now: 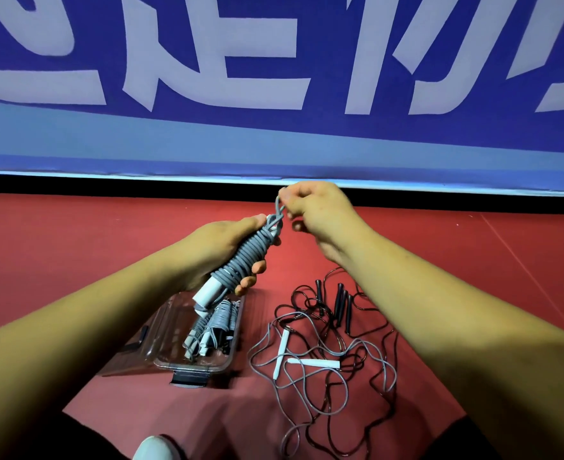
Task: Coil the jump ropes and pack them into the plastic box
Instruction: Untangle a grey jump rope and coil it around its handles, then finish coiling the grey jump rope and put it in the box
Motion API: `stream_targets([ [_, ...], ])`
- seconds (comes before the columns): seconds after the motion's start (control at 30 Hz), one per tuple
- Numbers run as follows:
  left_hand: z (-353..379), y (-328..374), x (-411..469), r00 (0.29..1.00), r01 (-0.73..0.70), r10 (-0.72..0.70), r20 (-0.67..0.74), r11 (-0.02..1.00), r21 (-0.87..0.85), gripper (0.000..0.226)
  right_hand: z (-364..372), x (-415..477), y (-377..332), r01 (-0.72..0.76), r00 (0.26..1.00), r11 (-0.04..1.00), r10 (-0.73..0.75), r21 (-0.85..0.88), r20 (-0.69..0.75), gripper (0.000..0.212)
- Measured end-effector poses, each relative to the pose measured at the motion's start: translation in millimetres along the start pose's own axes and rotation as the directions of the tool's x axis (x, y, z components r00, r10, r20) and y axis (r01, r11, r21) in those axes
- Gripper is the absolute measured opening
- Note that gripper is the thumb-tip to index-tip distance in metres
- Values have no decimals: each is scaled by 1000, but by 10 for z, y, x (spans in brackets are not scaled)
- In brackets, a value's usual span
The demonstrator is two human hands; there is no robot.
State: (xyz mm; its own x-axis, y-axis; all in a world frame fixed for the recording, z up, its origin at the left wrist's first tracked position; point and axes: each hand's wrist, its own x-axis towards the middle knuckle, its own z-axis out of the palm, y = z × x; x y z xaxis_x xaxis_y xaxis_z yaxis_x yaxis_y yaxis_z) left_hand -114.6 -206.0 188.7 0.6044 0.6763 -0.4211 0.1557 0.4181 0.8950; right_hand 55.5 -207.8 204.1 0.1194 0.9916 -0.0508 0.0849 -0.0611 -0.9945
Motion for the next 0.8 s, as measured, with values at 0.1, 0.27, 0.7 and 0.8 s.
stream_targets([
  [0.1,12,-63,17,995,-70,69,-72,998,-3,45,-81,86,-8,4,992,994,10,107,-129,24],
  [0.27,-125,-234,79,985,-42,36,-166,999,-32,47,-77,101,126,-65,996,998,67,-25,57,8],
  [0.7,-981,-1018,705,855,256,-59,-516,912,320,11,-161,555,1359,-444,893,861,448,-250,-41,13],
  [0.8,-1121,-1385,937,812,301,-50,-581,889,345,12,-116,605,1930,-512,852,788,518,-343,-80,12],
])
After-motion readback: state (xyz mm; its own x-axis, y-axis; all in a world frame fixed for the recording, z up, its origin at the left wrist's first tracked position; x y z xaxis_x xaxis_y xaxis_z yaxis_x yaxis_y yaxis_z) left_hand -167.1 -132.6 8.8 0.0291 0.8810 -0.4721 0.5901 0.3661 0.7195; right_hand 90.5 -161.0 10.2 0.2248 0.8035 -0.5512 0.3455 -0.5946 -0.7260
